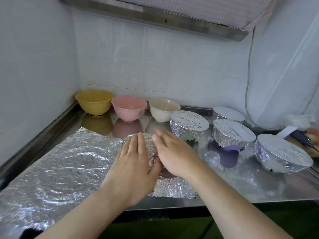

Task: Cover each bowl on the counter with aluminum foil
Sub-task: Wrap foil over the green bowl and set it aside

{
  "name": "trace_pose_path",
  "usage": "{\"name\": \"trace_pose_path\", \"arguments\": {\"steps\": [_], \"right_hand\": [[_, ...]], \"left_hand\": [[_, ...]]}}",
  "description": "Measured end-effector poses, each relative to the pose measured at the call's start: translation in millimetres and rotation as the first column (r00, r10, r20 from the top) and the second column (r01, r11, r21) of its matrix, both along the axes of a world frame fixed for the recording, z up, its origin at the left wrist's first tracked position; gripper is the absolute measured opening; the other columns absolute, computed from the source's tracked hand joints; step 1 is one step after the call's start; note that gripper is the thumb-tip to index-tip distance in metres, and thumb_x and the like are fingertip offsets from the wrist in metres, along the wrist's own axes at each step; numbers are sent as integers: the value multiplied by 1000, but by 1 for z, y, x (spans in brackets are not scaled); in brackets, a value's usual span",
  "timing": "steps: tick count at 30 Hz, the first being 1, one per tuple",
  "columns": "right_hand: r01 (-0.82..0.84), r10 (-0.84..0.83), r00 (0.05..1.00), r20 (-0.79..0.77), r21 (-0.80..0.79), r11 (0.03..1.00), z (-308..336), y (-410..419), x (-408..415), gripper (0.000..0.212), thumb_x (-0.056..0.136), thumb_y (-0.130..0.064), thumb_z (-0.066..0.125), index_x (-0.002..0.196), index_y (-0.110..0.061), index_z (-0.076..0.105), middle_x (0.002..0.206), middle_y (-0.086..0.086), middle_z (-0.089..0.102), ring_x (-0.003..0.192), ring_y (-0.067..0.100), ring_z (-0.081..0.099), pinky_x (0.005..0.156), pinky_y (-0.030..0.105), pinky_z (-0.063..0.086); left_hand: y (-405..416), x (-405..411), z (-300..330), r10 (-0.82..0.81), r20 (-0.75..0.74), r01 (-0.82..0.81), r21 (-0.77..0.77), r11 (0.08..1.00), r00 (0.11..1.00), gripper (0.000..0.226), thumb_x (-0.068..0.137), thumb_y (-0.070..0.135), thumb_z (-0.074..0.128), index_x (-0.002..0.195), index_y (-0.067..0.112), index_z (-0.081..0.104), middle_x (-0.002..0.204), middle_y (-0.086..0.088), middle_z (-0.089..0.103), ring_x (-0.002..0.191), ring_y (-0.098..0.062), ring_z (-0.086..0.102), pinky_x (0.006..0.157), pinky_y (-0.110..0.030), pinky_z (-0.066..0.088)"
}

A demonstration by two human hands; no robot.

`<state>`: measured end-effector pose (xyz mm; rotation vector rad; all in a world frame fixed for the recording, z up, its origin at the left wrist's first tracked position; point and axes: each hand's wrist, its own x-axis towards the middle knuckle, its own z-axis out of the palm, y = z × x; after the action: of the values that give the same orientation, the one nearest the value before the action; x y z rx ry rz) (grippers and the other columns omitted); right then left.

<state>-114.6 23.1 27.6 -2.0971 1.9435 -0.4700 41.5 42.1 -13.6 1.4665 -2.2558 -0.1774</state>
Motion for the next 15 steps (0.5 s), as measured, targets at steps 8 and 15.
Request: {"name": "trace_pose_path", "arguments": {"steps": [8,15], "right_hand": [[124,-96,957,273,-84,989,-7,16,-9,55,113,-50,29,163,-27,36,168,-10,36,154,9,31,117,26,23],[139,-127,961,245,-32,990,-14,21,-18,49,117,-34,27,136,-1,57,143,12,58,133,23,46,103,30,31]], "left_hand": [[-12,14,3,-107,-87,106,-20,994,990,96,94,71,24,166,11,7,172,-4,17,159,-18,12,127,-29,13],[-3,6,2,-78,-67,73,-80,994,995,96,92,73,20,164,10,11,171,-7,17,159,-22,13,129,-37,18]]}}
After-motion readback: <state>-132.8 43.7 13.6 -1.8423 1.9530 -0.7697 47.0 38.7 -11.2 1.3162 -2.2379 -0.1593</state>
